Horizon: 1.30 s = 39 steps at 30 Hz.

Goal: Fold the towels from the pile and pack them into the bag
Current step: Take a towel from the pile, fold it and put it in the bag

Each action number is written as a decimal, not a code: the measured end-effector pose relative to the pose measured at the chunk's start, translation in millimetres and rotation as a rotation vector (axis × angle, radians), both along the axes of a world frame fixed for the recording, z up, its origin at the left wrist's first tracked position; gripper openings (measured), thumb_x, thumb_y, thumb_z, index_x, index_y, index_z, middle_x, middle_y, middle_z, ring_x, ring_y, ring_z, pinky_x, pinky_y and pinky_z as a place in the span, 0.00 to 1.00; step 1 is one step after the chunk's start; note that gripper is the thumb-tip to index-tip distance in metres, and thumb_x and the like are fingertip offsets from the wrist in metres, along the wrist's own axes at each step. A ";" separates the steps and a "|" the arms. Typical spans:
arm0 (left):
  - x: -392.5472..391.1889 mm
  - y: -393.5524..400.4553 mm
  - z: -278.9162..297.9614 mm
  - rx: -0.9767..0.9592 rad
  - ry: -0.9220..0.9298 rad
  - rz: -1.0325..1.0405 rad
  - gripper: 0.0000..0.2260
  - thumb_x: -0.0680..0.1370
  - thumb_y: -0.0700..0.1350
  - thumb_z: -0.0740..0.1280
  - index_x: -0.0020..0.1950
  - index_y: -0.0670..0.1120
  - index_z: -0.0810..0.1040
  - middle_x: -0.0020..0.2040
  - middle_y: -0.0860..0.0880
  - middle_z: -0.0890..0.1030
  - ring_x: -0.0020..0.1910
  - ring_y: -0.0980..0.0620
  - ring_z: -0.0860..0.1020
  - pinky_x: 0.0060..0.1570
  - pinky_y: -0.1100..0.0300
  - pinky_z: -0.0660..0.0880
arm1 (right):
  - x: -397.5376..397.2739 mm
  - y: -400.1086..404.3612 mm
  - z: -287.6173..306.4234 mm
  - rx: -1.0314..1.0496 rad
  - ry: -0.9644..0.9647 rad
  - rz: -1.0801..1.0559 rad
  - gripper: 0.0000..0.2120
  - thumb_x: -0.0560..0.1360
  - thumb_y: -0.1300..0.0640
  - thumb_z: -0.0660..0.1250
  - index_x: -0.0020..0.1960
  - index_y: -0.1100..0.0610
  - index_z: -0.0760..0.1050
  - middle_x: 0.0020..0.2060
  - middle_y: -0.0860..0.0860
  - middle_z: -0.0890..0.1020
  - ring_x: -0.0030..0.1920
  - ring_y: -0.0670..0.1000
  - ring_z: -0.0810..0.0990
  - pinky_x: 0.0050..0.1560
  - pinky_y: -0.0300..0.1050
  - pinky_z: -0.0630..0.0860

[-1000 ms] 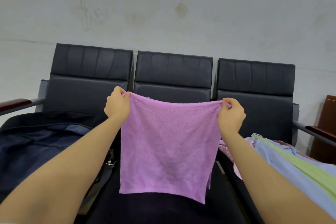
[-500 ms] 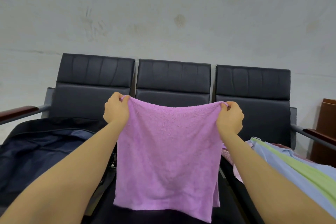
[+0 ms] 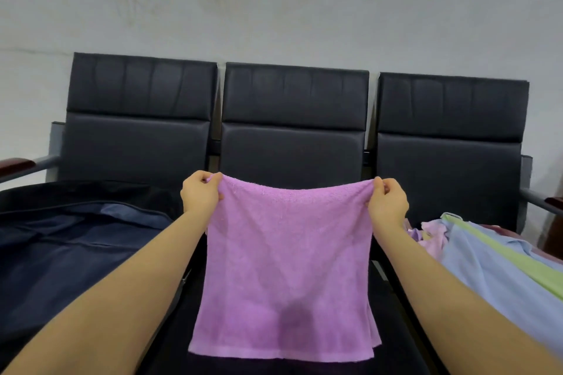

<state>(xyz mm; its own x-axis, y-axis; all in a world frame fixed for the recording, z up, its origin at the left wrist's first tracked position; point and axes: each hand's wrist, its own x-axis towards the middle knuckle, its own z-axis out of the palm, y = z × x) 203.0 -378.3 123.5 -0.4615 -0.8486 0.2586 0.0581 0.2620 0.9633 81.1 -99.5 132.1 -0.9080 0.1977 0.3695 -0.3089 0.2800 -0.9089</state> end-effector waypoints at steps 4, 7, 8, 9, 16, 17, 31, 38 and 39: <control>-45.0 -13.7 -1.1 0.002 0.000 -0.034 0.07 0.78 0.43 0.61 0.46 0.39 0.74 0.40 0.47 0.76 0.40 0.47 0.74 0.41 0.55 0.73 | -36.7 -26.5 -0.8 -0.038 -0.006 -0.006 0.12 0.82 0.53 0.55 0.49 0.58 0.73 0.54 0.61 0.75 0.44 0.57 0.76 0.52 0.55 0.73; -70.6 -18.6 14.0 -0.051 0.105 -0.054 0.06 0.80 0.43 0.59 0.49 0.42 0.72 0.44 0.48 0.75 0.42 0.51 0.72 0.40 0.60 0.70 | -55.1 -41.2 9.7 -0.098 0.026 -0.008 0.11 0.83 0.53 0.52 0.47 0.55 0.70 0.56 0.56 0.74 0.44 0.53 0.73 0.62 0.63 0.68; -74.9 -18.0 20.2 -0.069 0.154 -0.055 0.05 0.81 0.44 0.58 0.50 0.43 0.71 0.45 0.49 0.75 0.43 0.52 0.72 0.41 0.61 0.69 | -59.5 -44.5 13.3 -0.132 0.049 0.006 0.11 0.83 0.53 0.52 0.46 0.54 0.69 0.55 0.54 0.74 0.44 0.51 0.73 0.63 0.63 0.67; -77.9 -17.0 25.8 -0.085 0.199 -0.050 0.05 0.82 0.44 0.57 0.51 0.44 0.70 0.46 0.49 0.74 0.44 0.53 0.72 0.42 0.62 0.69 | -62.4 -47.0 16.7 -0.171 0.079 0.026 0.10 0.83 0.53 0.52 0.46 0.53 0.69 0.54 0.53 0.74 0.43 0.49 0.72 0.64 0.63 0.66; -58.7 1.8 17.4 -0.058 0.385 0.026 0.04 0.83 0.45 0.54 0.52 0.46 0.66 0.42 0.54 0.70 0.40 0.59 0.69 0.42 0.66 0.67 | -48.4 -40.6 10.7 -0.228 0.157 0.078 0.11 0.83 0.53 0.52 0.44 0.48 0.67 0.41 0.44 0.76 0.44 0.46 0.74 0.66 0.63 0.66; -51.3 4.9 8.7 -0.054 0.375 0.041 0.04 0.83 0.45 0.54 0.52 0.46 0.66 0.41 0.54 0.70 0.39 0.59 0.69 0.41 0.66 0.67 | -41.8 -37.6 4.7 -0.207 0.143 0.073 0.10 0.83 0.53 0.52 0.44 0.49 0.67 0.39 0.42 0.75 0.46 0.49 0.75 0.65 0.63 0.66; 35.5 41.0 -116.1 -0.088 -0.225 0.275 0.06 0.82 0.49 0.55 0.49 0.49 0.69 0.49 0.44 0.76 0.58 0.41 0.67 0.64 0.46 0.59 | 34.2 0.6 -108.9 0.081 -0.077 -0.124 0.10 0.83 0.51 0.53 0.48 0.53 0.70 0.44 0.55 0.76 0.57 0.59 0.71 0.60 0.52 0.59; 19.1 24.4 -154.5 -0.388 -0.537 0.277 0.09 0.82 0.47 0.58 0.50 0.43 0.74 0.46 0.43 0.80 0.53 0.40 0.71 0.56 0.48 0.61 | 19.3 -3.6 -154.1 0.225 -0.211 -0.094 0.11 0.83 0.53 0.54 0.49 0.56 0.72 0.38 0.49 0.74 0.45 0.51 0.70 0.59 0.48 0.58; 12.7 20.2 -157.3 -0.433 -0.564 0.261 0.09 0.82 0.47 0.58 0.50 0.43 0.74 0.46 0.42 0.80 0.53 0.39 0.71 0.56 0.48 0.61 | 13.5 -5.3 -156.6 0.217 -0.219 -0.084 0.11 0.83 0.54 0.54 0.48 0.56 0.71 0.36 0.48 0.73 0.43 0.50 0.70 0.60 0.48 0.59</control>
